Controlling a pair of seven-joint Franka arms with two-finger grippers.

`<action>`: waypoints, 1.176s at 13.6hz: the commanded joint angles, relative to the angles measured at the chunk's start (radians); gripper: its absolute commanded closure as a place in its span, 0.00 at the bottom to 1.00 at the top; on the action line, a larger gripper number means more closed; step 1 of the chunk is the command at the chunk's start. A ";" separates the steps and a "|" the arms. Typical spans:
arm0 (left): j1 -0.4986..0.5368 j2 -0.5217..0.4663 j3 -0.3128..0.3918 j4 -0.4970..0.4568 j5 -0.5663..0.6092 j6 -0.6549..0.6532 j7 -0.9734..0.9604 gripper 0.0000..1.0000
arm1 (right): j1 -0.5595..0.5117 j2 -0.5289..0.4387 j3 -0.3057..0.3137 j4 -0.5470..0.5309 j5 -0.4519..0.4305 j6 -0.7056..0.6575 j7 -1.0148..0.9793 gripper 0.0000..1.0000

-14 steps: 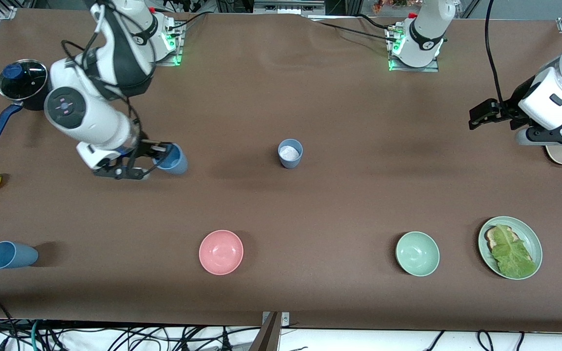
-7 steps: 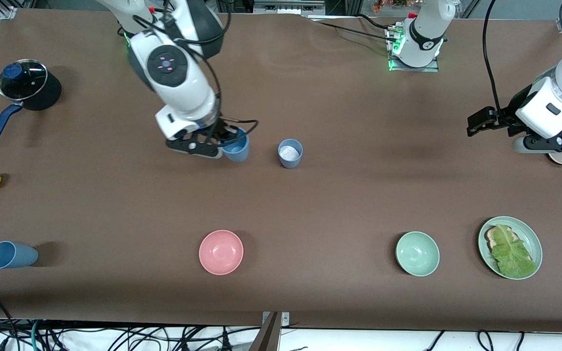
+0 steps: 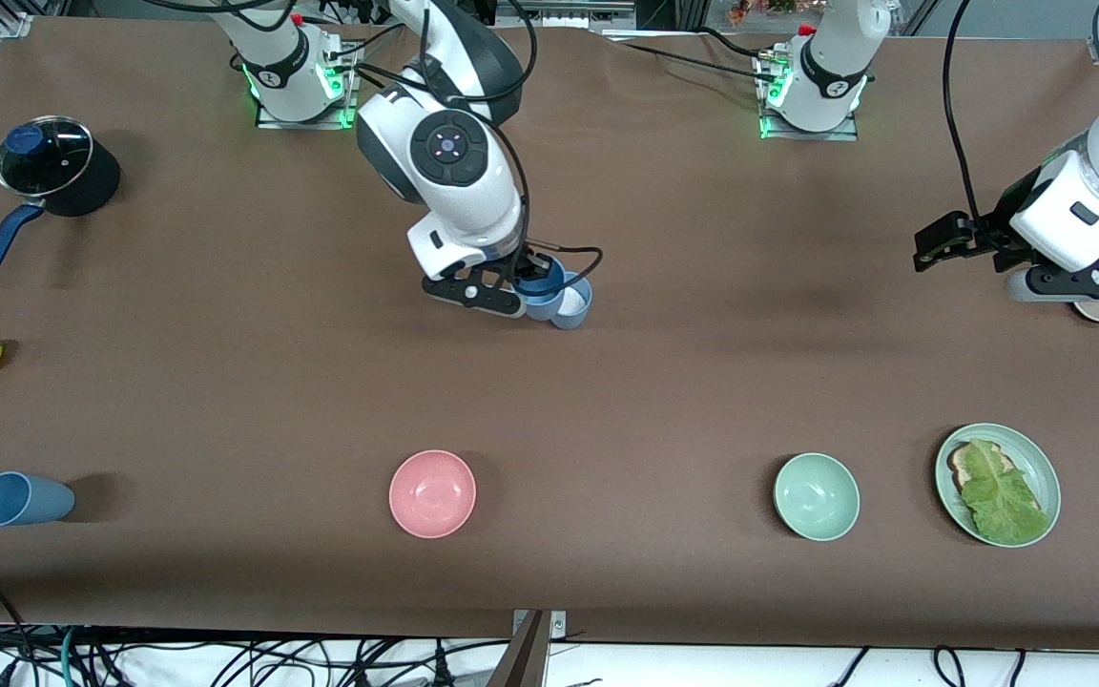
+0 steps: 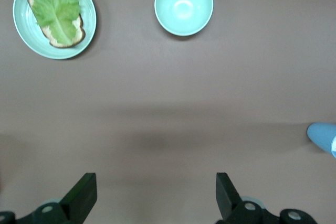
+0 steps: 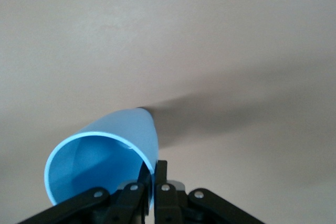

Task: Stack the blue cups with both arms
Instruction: 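Lower the held cup into the placed blue cup and open the right gripper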

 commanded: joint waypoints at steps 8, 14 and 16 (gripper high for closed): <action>0.012 0.015 0.008 0.016 -0.005 0.053 0.001 0.00 | 0.069 0.051 -0.007 0.057 -0.043 -0.025 0.034 1.00; 0.009 0.008 0.002 0.014 -0.002 0.053 0.004 0.00 | 0.096 0.068 -0.007 0.055 -0.046 -0.034 0.051 1.00; -0.002 0.011 0.000 0.014 0.076 0.059 0.010 0.00 | 0.098 0.070 -0.007 0.055 -0.046 -0.034 0.054 1.00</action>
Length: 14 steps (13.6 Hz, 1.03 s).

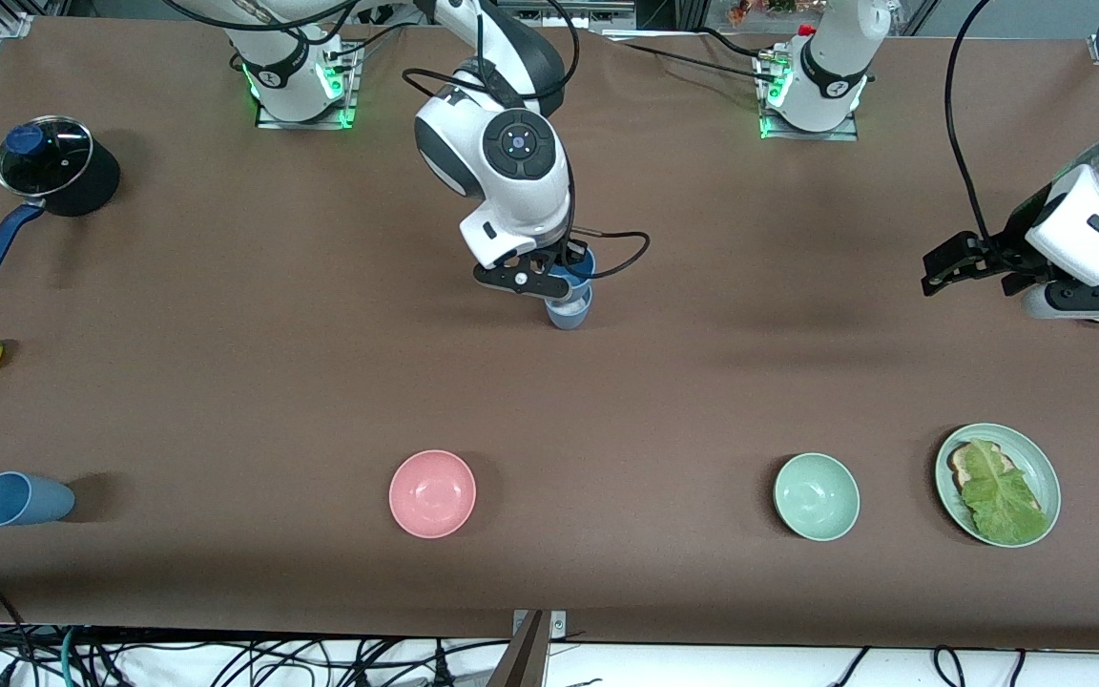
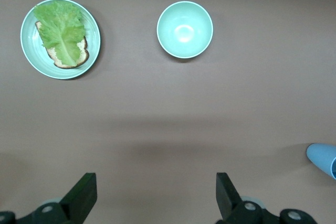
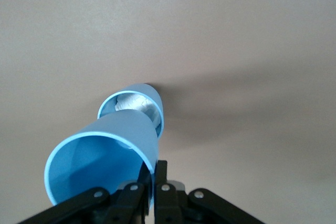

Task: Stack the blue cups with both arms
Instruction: 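Lower the held cup into the placed blue cup and open the right gripper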

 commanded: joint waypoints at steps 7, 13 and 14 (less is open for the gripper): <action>-0.018 -0.006 -0.024 0.001 0.050 -0.022 -0.004 0.00 | 0.017 0.045 -0.006 0.041 -0.040 -0.026 0.025 1.00; -0.007 -0.010 -0.033 0.005 -0.016 -0.042 -0.004 0.00 | 0.005 0.051 -0.013 0.044 -0.040 0.005 0.022 1.00; -0.010 -0.012 -0.034 0.001 -0.012 -0.042 -0.005 0.00 | 0.009 0.051 -0.027 0.044 -0.040 0.015 0.025 0.86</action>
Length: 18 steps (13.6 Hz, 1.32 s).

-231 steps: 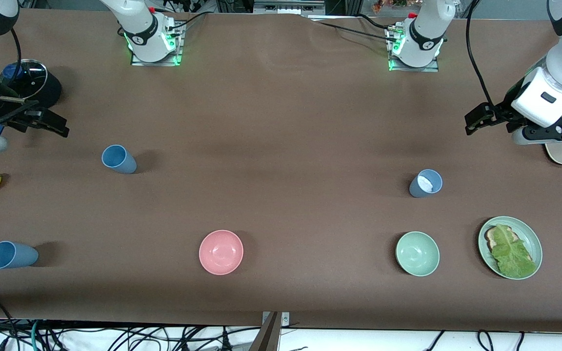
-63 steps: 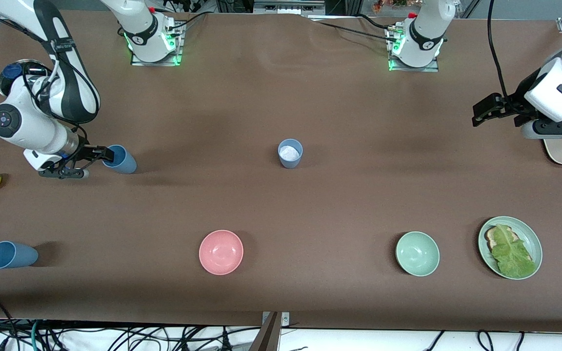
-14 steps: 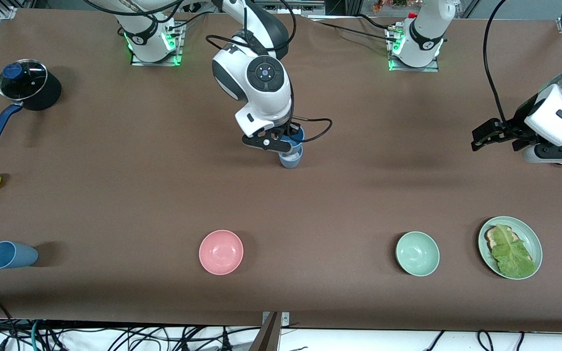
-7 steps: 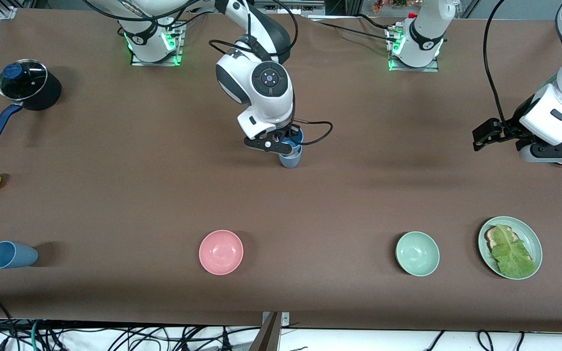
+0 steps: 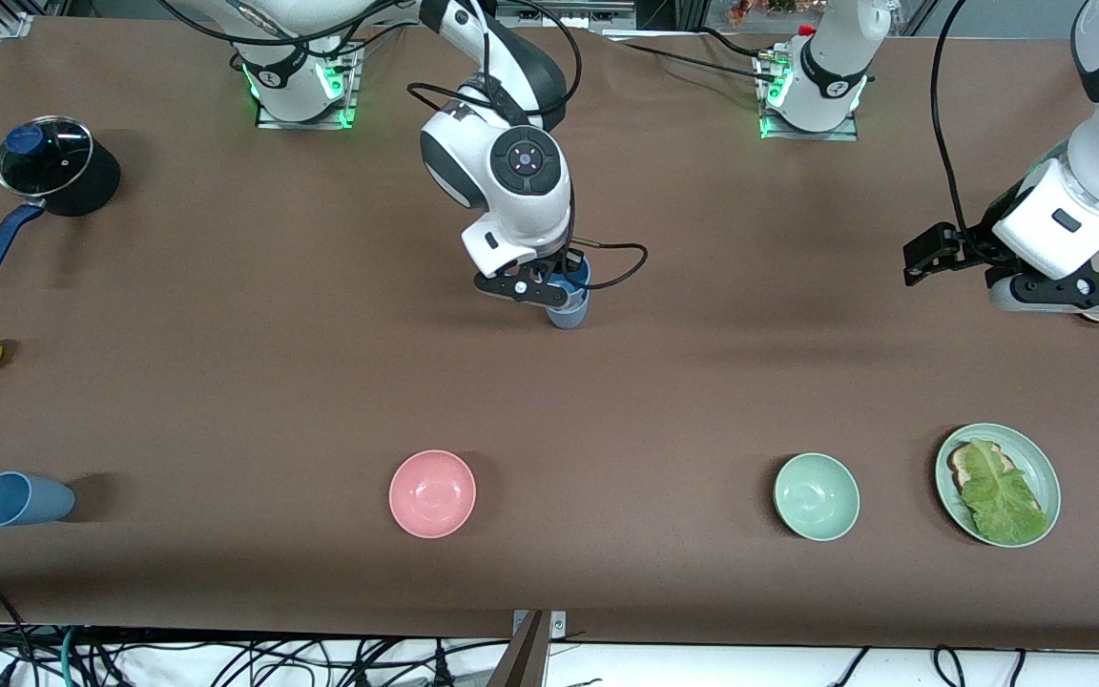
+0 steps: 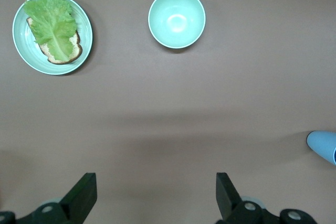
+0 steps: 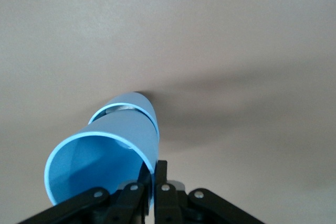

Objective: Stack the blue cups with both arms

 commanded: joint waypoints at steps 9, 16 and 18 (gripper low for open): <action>-0.003 -0.014 -0.006 0.002 -0.009 -0.043 -0.004 0.00 | -0.006 0.014 -0.022 0.040 -0.065 0.022 -0.007 0.00; -0.003 -0.029 -0.004 0.003 -0.019 -0.050 0.005 0.00 | -0.233 -0.036 -0.031 0.076 -0.061 -0.154 -0.307 0.00; -0.003 -0.029 -0.004 0.003 -0.019 -0.050 0.005 0.00 | -0.303 -0.036 -0.031 0.076 -0.067 -0.165 -0.378 0.00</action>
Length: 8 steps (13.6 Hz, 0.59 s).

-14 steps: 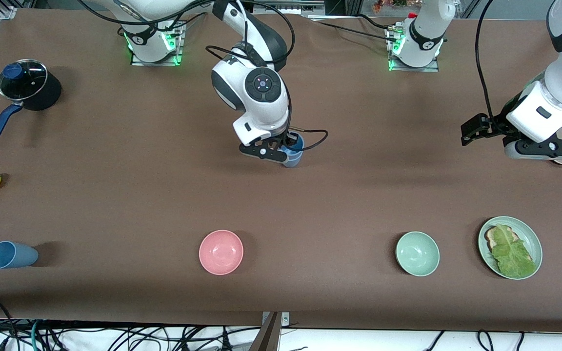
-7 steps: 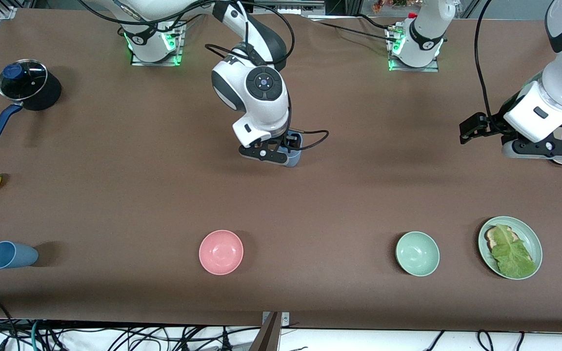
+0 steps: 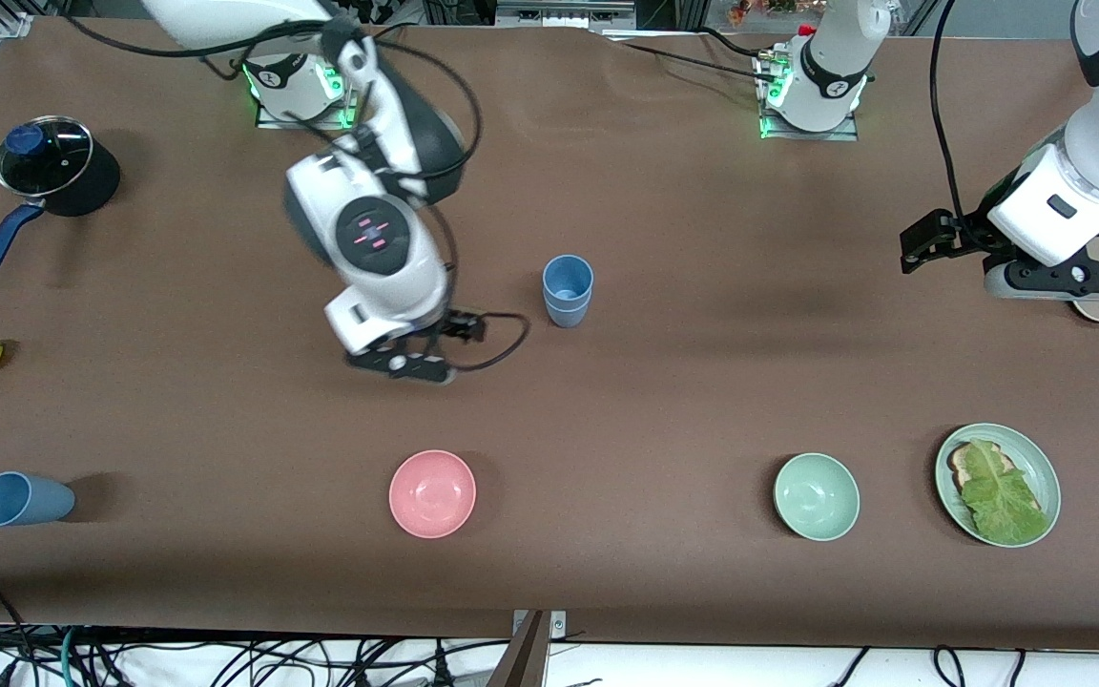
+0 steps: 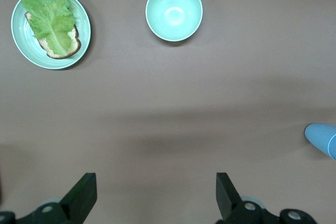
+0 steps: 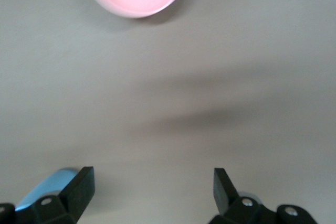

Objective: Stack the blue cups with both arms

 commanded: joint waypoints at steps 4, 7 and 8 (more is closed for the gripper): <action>-0.004 -0.004 0.003 0.003 -0.018 -0.005 -0.001 0.00 | -0.142 -0.028 -0.028 0.003 -0.013 -0.055 -0.086 0.00; -0.002 0.002 0.005 0.000 -0.015 0.007 -0.001 0.00 | -0.152 -0.104 -0.090 0.003 -0.005 -0.172 -0.200 0.00; -0.002 0.007 0.005 -0.003 -0.014 0.016 -0.001 0.00 | -0.152 -0.135 -0.110 0.003 0.000 -0.204 -0.238 0.00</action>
